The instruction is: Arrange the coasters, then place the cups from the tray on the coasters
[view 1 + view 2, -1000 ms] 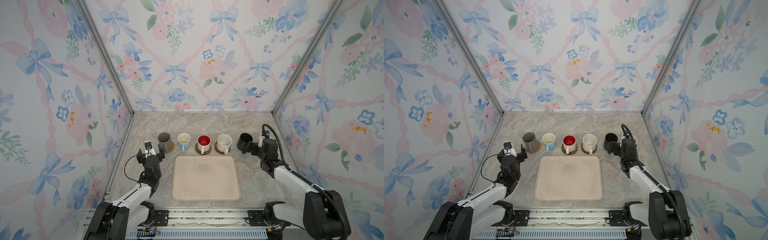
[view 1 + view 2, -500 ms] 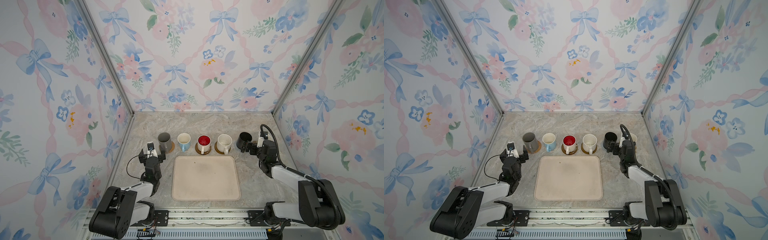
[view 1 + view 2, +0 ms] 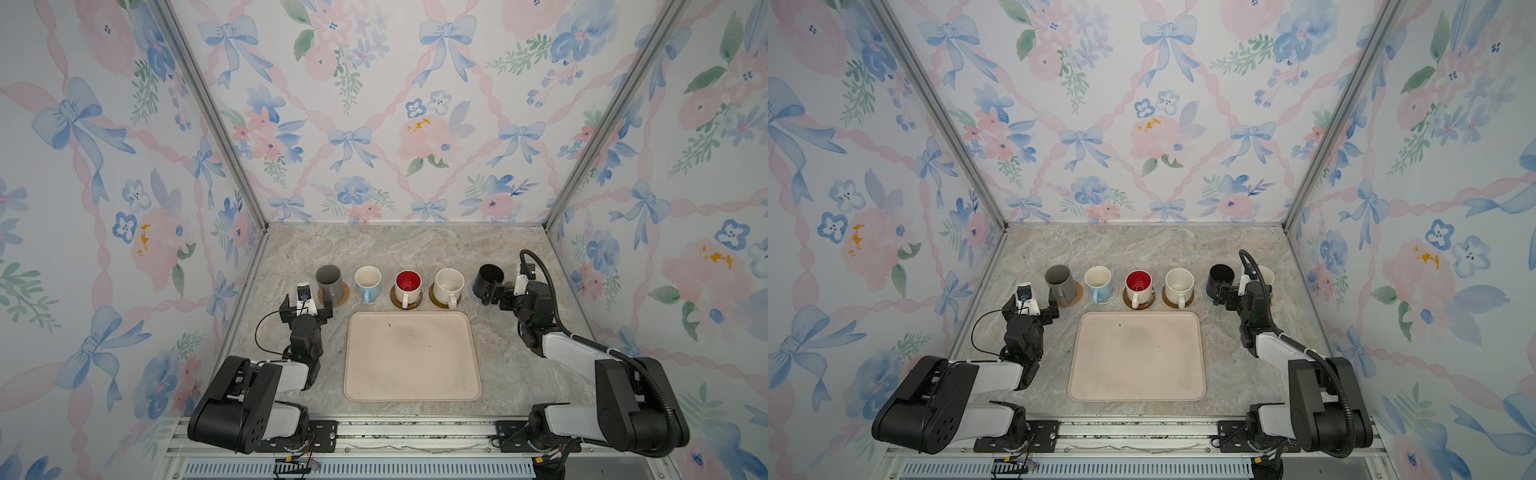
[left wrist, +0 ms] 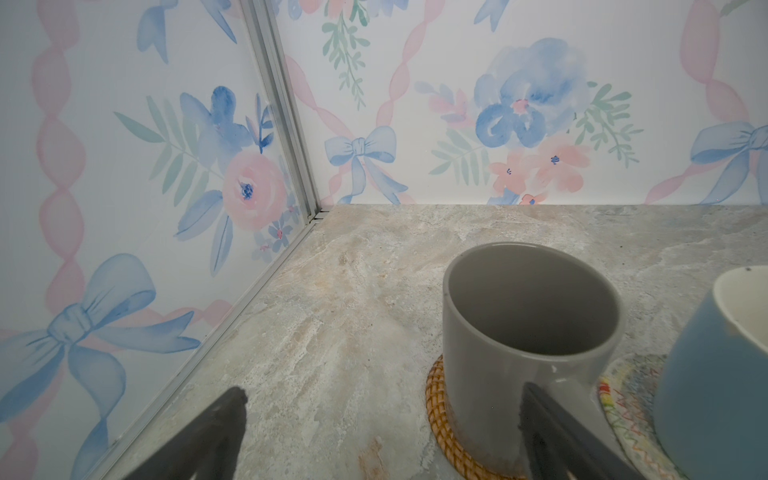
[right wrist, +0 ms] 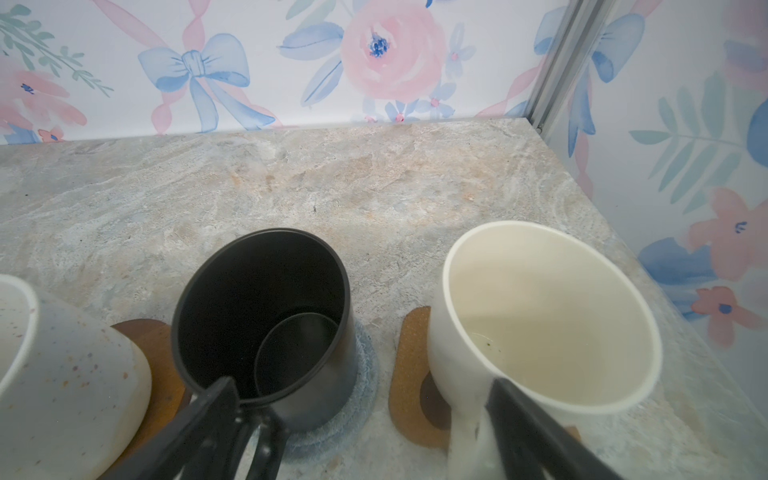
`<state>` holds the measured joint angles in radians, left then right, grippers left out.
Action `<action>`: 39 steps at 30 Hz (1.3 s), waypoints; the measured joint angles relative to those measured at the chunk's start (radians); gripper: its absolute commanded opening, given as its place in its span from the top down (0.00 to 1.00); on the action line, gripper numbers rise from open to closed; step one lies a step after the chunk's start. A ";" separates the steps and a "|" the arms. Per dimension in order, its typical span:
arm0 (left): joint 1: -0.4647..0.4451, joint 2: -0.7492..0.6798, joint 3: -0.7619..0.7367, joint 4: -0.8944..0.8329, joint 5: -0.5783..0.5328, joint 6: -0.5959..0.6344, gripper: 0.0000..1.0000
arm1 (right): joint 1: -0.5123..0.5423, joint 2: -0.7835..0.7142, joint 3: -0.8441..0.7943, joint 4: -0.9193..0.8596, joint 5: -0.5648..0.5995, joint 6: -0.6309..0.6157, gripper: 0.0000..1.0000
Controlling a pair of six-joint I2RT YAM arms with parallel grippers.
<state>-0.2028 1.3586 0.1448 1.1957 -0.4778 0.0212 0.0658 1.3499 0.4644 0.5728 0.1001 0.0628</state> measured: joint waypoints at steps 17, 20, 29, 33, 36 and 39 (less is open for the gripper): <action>0.007 0.282 -0.095 0.406 0.099 0.053 0.02 | -0.002 0.069 -0.058 0.200 -0.027 -0.057 0.03; 0.007 0.285 -0.096 0.413 0.104 0.055 0.02 | -0.002 0.081 -0.058 0.220 -0.030 -0.058 0.03; 0.007 0.285 -0.096 0.430 0.106 0.058 0.02 | -0.003 0.140 -0.058 0.311 -0.046 -0.075 0.03; 0.007 0.285 -0.096 0.430 0.109 0.058 0.02 | -0.005 0.162 -0.058 0.348 -0.050 -0.079 0.03; 0.007 0.285 -0.096 0.430 0.109 0.058 0.02 | -0.006 0.166 -0.058 0.353 -0.054 -0.079 0.03; 0.007 0.285 -0.096 0.430 0.109 0.058 0.02 | -0.007 0.168 -0.058 0.357 -0.057 -0.079 0.03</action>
<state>-0.1955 1.6440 0.0486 1.6260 -0.3683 0.0792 0.0586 1.5181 0.4068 0.9298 0.0433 -0.0158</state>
